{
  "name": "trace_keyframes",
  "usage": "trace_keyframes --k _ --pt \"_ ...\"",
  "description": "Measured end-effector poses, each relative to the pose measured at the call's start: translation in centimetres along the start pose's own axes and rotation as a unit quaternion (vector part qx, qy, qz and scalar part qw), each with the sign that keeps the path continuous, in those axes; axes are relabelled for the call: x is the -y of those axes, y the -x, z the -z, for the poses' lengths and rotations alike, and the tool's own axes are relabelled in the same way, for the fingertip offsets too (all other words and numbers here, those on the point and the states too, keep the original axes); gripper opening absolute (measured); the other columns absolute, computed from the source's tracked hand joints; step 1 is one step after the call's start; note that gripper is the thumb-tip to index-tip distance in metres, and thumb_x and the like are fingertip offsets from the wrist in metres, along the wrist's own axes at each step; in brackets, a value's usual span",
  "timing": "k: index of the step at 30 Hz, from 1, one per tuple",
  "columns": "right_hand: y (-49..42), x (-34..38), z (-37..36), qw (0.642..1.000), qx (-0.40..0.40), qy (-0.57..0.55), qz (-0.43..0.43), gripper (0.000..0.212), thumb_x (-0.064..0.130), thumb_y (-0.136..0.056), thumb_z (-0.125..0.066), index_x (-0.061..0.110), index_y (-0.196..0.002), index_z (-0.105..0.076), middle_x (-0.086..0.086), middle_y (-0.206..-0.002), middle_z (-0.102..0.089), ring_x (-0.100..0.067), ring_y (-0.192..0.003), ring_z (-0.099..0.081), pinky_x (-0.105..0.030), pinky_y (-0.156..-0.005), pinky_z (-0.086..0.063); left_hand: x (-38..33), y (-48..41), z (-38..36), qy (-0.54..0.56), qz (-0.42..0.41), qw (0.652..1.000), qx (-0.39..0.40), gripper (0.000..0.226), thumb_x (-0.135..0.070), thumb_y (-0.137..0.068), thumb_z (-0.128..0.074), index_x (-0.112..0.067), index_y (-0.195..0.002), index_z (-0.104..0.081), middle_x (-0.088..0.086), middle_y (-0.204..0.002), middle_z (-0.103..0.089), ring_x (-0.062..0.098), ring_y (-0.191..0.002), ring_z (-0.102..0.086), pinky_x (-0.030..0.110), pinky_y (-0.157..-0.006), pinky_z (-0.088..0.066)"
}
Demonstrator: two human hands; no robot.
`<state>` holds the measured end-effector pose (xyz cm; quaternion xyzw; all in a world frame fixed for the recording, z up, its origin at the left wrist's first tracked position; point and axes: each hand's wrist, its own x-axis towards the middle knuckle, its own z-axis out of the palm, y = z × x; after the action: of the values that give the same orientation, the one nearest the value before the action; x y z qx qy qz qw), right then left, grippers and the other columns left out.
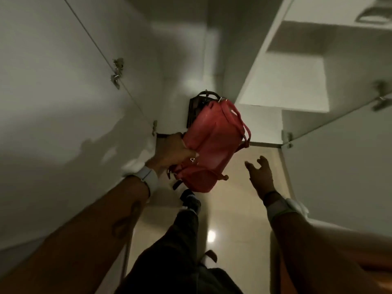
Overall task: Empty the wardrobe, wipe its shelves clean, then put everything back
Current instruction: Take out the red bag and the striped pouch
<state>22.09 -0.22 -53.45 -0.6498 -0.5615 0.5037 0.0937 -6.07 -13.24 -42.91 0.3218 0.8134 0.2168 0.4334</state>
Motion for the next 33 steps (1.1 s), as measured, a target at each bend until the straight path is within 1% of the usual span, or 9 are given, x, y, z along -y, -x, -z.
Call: trace_keyframes --k 6,11,17,20,22,25,28,30,33 --pt "12.6 -3.8 10.8 0.983 -0.052 -0.171 0.05 0.081 0.065 -0.089 -0.055 0.026 -0.155 -0.031 0.005 -0.159 -0.037 -0.018 -0.141 -0.041 -0.051 -0.114 -0.037 -6.1 12.0 -3.8 -0.038 -0.098 0.991 0.083 0.084 -0.039 -0.06 -0.096 -0.015 -0.132 -0.061 -0.006 -0.121 -0.066 0.013 -0.104 -0.065 0.026 -0.09 -0.052" --pt "22.9 -8.3 15.8 0.971 -0.049 -0.214 0.094 0.063 0.072 -0.089 -0.051 0.032 -0.138 -0.051 0.009 -0.131 -0.061 -0.012 -0.12 -0.058 -0.042 -0.097 -0.048 -10.3 17.3 -8.4 -0.041 -0.118 0.978 0.165 0.085 -0.043 -0.05 -0.098 -0.019 -0.126 -0.068 -0.005 -0.113 -0.073 0.014 -0.098 -0.072 0.034 -0.091 -0.058" --pt "32.7 -16.9 15.6 0.95 -0.121 -0.286 0.04 0.077 0.064 -0.081 -0.071 0.037 -0.147 -0.042 -0.002 -0.125 -0.063 -0.019 -0.112 -0.064 -0.039 -0.09 -0.055 -14.9 21.2 -14.4 -0.028 -0.147 0.949 0.278 0.049 -0.019 -0.065 -0.093 -0.013 -0.109 -0.074 0.002 -0.098 -0.077 0.016 -0.083 -0.076 0.03 -0.076 -0.06" --pt "36.4 -19.1 14.5 0.909 -0.189 -0.372 0.023 0.089 0.042 -0.084 -0.077 0.037 -0.157 -0.026 -0.009 -0.126 -0.061 -0.03 -0.111 -0.066 -0.051 -0.089 -0.059 -16.3 22.6 -16.7 -0.064 -0.157 0.922 0.349 0.046 -0.018 -0.068 -0.092 -0.01 -0.109 -0.074 0.006 -0.1 -0.078 0.019 -0.085 -0.076 0.029 -0.074 -0.06" --pt "37.6 -19.1 14.4 0.885 -0.228 -0.406 0.019 0.089 0.054 -0.082 -0.075 0.044 -0.155 -0.024 -0.008 -0.132 -0.058 -0.034 -0.11 -0.067 -0.057 -0.083 -0.059 -16.1 22.6 -17.6 -0.099 -0.169 0.906 0.375 0.053 -0.028 -0.061 -0.096 -0.014 -0.108 -0.076 0.005 -0.1 -0.078 0.025 -0.09 -0.076 0.04 -0.087 -0.06" --pt "40.3 -19.2 14.5 0.844 -0.338 -0.416 0.024 0.067 0.066 -0.089 -0.06 0.052 -0.147 -0.03 0.002 -0.131 -0.06 -0.029 -0.111 -0.067 -0.051 -0.083 -0.061 -16.3 24.5 -19.6 -0.123 -0.199 0.875 0.424 0.05 -0.018 -0.067 -0.092 -0.012 -0.113 -0.073 0.005 -0.1 -0.078 0.026 -0.091 -0.076 0.045 -0.09 -0.059" --pt "43.1 -21.4 15.9 0.752 -0.47 -0.463 -0.007 0.056 0.059 -0.1 -0.046 0.041 -0.151 -0.03 0.01 -0.105 -0.07 -0.021 -0.088 -0.07 -0.039 -0.071 -0.062 -17.5 27.5 -21.9 -0.153 -0.239 0.84 0.463 0.043 -0.011 -0.07 -0.089 -0.011 -0.111 -0.074 0.004 -0.101 -0.078 0.024 -0.092 -0.075 0.042 -0.091 -0.059" --pt "45.6 -23.9 17.1 0.724 -0.504 -0.469 -0.041 0.065 0.073 -0.092 -0.047 0.025 -0.137 -0.05 -0.003 -0.098 -0.065 -0.026 -0.084 -0.062 -0.04 -0.068 -0.056 -18.1 29.5 -23.7 -0.179 -0.262 0.813 0.488 0.043 -0.011 -0.07 -0.09 -0.012 -0.11 -0.075 0.004 -0.102 -0.078 0.023 -0.094 -0.075 0.041 -0.093 -0.058" --pt "49.0 -25.9 17.3 0.738 -0.513 -0.434 -0.06 0.064 0.076 -0.09 -0.046 0.017 -0.104 -0.066 -0.007 -0.098 -0.069 -0.025 -0.086 -0.066 -0.044 -0.077 -0.052 -18.9 31.6 -26.1 -0.192 -0.281 0.792 0.506 0.044 -0.011 -0.069 -0.09 -0.011 -0.11 -0.075 0.004 -0.104 -0.077 0.023 -0.096 -0.074 0.04 -0.094 -0.057"
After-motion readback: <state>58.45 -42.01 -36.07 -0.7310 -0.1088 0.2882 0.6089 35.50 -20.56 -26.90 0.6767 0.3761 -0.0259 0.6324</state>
